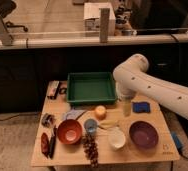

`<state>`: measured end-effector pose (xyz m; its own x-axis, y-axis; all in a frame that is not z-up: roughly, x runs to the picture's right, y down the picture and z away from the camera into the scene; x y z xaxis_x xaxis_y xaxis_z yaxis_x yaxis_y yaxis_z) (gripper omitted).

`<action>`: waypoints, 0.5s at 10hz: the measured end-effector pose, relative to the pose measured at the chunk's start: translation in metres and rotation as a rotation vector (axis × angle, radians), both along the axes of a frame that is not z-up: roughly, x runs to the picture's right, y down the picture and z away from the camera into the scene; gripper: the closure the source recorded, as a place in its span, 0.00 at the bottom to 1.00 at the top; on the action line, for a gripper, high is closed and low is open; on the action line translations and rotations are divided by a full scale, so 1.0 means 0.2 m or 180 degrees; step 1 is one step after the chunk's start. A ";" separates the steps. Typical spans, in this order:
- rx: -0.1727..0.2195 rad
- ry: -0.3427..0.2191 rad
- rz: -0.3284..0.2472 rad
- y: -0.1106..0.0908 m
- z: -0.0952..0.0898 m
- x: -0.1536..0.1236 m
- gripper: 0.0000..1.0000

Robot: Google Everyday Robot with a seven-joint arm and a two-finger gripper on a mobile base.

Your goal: Place sponge in tray

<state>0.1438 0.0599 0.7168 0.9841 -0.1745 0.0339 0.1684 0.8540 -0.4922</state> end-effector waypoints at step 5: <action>0.0001 -0.0112 -0.0123 -0.05 0.06 -0.07 0.20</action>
<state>0.1293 0.0496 0.7288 0.9748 -0.2124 0.0682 0.2184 0.8466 -0.4853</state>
